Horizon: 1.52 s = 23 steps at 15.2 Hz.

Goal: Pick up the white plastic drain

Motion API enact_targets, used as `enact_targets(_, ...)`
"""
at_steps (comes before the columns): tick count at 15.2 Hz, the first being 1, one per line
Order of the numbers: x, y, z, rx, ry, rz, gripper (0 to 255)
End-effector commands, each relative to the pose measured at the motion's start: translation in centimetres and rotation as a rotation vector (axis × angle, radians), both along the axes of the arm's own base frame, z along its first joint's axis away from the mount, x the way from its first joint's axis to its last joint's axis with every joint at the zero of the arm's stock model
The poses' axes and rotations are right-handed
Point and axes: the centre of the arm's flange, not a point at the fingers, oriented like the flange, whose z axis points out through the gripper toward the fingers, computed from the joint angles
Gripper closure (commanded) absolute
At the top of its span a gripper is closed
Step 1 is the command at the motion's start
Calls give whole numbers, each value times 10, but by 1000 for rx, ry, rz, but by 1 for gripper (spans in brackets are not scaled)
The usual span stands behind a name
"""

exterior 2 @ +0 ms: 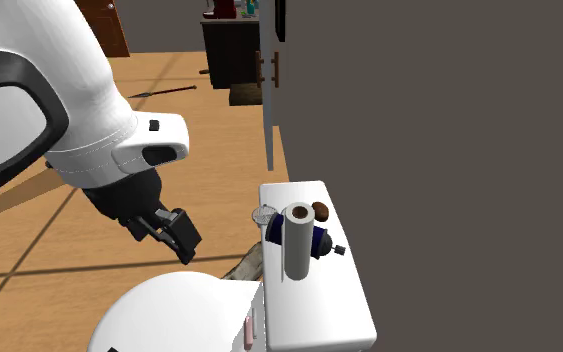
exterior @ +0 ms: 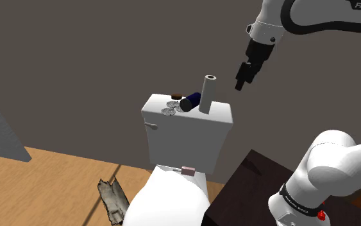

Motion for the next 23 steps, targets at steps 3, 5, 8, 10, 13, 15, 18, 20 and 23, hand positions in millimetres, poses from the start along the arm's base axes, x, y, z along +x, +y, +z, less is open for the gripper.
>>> enact_targets(3, 24, -5, -13, 0, 9, 36, 0)
enact_targets(5, 48, -8, -26, -1, 18, 73, 0)
enact_targets(8, 84, -12, -46, -2, 31, 128, 0)
enact_targets(10, 107, -14, -59, -2, 39, 164, 0)
enact_targets(13, 143, -14, -80, -3, 53, 219, 0)
enact_targets(15, 166, -14, -94, -3, 61, 255, 0)
enact_targets(18, 201, -11, -116, -4, 75, 310, 0)
enact_targets(20, 225, -8, -130, -4, 83, 346, 0)
enact_targets(23, 259, -3, -153, -5, 97, 401, 0)
